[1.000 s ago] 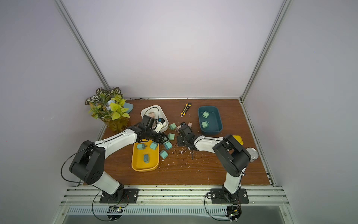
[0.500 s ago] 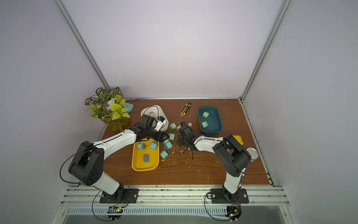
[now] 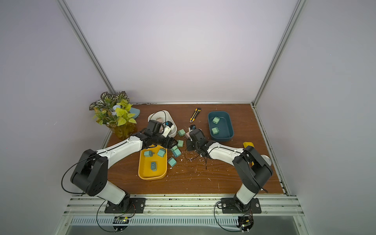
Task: Place the plugs by color into the storage box
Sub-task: Pick up the plug from the center of the board.
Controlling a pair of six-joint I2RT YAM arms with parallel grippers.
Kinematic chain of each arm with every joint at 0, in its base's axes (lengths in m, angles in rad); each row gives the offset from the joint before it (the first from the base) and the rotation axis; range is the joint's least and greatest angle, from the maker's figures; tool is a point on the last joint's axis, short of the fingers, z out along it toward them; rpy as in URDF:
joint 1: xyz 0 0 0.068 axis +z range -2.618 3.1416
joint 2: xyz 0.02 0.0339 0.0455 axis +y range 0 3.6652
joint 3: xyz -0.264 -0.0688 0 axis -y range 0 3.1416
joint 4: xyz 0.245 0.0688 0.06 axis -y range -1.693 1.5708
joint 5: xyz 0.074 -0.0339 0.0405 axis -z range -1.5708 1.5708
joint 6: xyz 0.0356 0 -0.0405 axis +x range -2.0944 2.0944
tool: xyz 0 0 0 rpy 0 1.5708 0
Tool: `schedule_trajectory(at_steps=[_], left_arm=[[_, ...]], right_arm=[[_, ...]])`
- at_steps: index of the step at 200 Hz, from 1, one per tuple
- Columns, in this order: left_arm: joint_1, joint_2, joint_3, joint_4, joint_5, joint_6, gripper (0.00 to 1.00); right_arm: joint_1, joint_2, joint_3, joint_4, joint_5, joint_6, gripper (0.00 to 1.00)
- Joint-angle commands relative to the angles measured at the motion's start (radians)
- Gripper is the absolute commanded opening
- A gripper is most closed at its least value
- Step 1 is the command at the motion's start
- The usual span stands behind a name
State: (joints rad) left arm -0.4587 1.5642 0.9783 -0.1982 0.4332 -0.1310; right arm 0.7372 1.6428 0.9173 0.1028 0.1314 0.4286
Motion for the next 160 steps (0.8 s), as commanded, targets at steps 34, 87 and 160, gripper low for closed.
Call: schedule_trajectory(at_steps=[34, 87, 160], left_arm=[[-0.009, -0.046, -0.007, 0.005, -0.046, 0.005, 0.70], [0.002, -0.148, -0.045, 0.052, -0.147, 0.030, 0.70], [0.025, -0.312, -0.112, -0.016, -0.388, -0.029, 0.73]], right_arm=[[0.022, -0.100, -0.042, 0.066, -0.047, 0.044, 0.41], [0.082, -0.134, -0.067, 0.115, -0.091, 0.071, 0.41], [0.236, -0.066, 0.049, 0.107, -0.141, 0.048, 0.42]])
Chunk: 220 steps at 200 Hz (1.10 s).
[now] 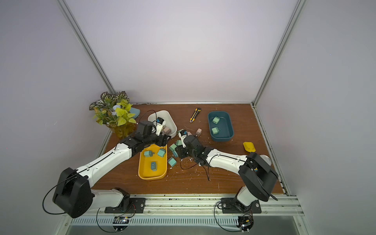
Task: Place the plugs by color into the storage box
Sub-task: Pick up the plug from the center of the board, then place the plug in the storage box.
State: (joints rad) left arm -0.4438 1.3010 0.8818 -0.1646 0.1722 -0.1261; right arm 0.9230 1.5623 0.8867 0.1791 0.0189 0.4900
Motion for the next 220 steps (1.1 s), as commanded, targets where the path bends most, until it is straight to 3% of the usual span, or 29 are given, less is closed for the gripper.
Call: schedule_trajectory(at_steps=[1, 68, 112, 172, 220], left_arm=[[0.010, -0.052, -0.017, -0.051, -0.130, -0.035, 0.73], [0.047, -0.249, -0.164, 0.006, -0.331, -0.068, 0.76], [0.082, -0.257, -0.172, 0.044, -0.305, -0.095, 0.77], [0.083, -0.223, -0.173, 0.046, -0.265, -0.103, 0.79], [0.083, -0.196, -0.170, 0.051, -0.239, -0.103, 0.79]], right_arm=[[0.052, 0.015, 0.082, 0.030, -0.029, -0.015, 0.42], [0.180, 0.176, 0.247, -0.050, -0.028, -0.096, 0.43], [0.210, 0.227, 0.288, -0.087, -0.004, -0.108, 0.46], [0.218, 0.248, 0.319, -0.106, 0.010, -0.129, 0.62], [0.220, 0.231, 0.324, -0.109, 0.061, -0.148, 0.62]])
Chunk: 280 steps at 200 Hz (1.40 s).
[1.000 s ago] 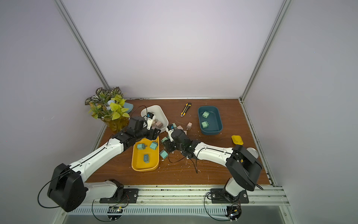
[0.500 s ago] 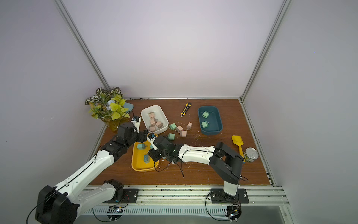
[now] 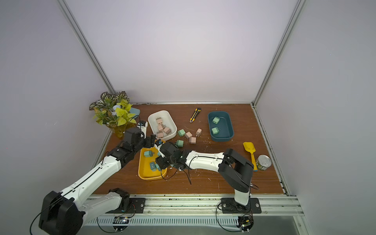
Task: Place the plugs by color into the storage box
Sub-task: Place the plug in the storage box, then pick up the plug from the center of the board.
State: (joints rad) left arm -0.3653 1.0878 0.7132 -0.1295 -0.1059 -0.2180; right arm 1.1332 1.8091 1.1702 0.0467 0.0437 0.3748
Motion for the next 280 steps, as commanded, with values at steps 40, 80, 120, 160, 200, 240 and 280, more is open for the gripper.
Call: schedule_trajectory(at_steps=[40, 80, 120, 160, 200, 240, 280], left_arm=[[0.004, 0.026, 0.001, 0.020, 0.053, -0.004, 0.79], [0.005, 0.038, -0.002, 0.035, 0.090, 0.016, 0.79], [0.005, 0.055, 0.004, 0.025, 0.107, 0.017, 0.79], [0.005, 0.068, 0.006, 0.022, 0.127, 0.016, 0.79], [0.004, 0.104, 0.018, 0.022, 0.172, 0.011, 0.79], [0.003, 0.162, 0.056, 0.017, 0.234, 0.003, 0.79], [0.003, 0.241, 0.118, 0.002, 0.305, 0.012, 0.79]], right_arm=[[0.009, -0.089, -0.017, 0.046, 0.119, -0.026, 0.61], [0.010, -0.142, -0.055, 0.041, 0.220, -0.031, 0.62], [0.005, -0.158, -0.066, 0.021, 0.291, -0.032, 0.63], [0.004, -0.159, -0.070, 0.003, 0.324, -0.028, 0.63], [-0.023, -0.163, -0.081, 0.002, 0.344, -0.013, 0.64], [-0.074, -0.160, -0.066, -0.024, 0.336, -0.004, 0.64], [-0.144, -0.145, -0.028, -0.088, 0.321, 0.031, 0.70]])
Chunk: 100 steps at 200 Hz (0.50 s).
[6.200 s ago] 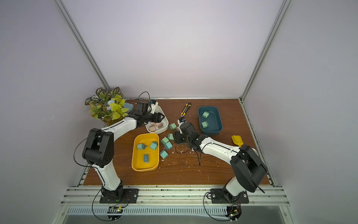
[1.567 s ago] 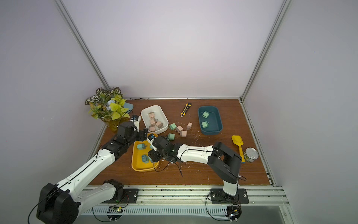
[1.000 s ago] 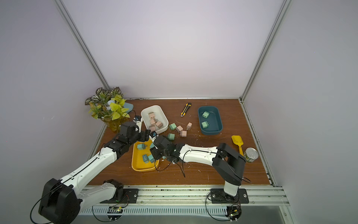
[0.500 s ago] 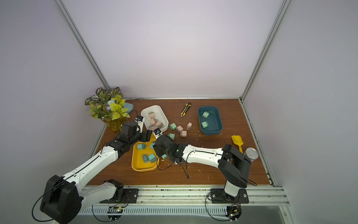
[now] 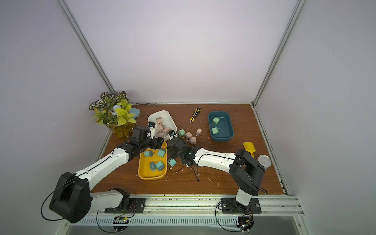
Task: Place the plugs by color into the storage box
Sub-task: Pick up the plug from the center of the board.
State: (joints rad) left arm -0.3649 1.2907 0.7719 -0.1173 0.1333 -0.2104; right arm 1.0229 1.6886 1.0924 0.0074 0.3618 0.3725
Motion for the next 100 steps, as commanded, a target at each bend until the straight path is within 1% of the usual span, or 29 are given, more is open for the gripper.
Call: schedule_trajectory(at_steps=[1, 31, 72, 100], left_arm=[[0.003, 0.040, 0.061, -0.011, 0.068, 0.004, 0.79], [0.003, 0.131, 0.140, -0.027, 0.134, 0.004, 0.79], [0.003, 0.261, 0.274, -0.056, 0.183, 0.000, 0.79], [0.003, 0.308, 0.312, -0.087, 0.198, 0.011, 0.79]], right_arm=[[-0.035, -0.023, 0.051, -0.050, 0.003, 0.035, 0.70], [-0.075, 0.001, 0.070, -0.063, -0.014, 0.055, 0.74], [-0.130, 0.076, 0.131, -0.087, -0.045, 0.100, 0.75], [-0.152, 0.129, 0.163, -0.067, -0.061, 0.120, 0.75]])
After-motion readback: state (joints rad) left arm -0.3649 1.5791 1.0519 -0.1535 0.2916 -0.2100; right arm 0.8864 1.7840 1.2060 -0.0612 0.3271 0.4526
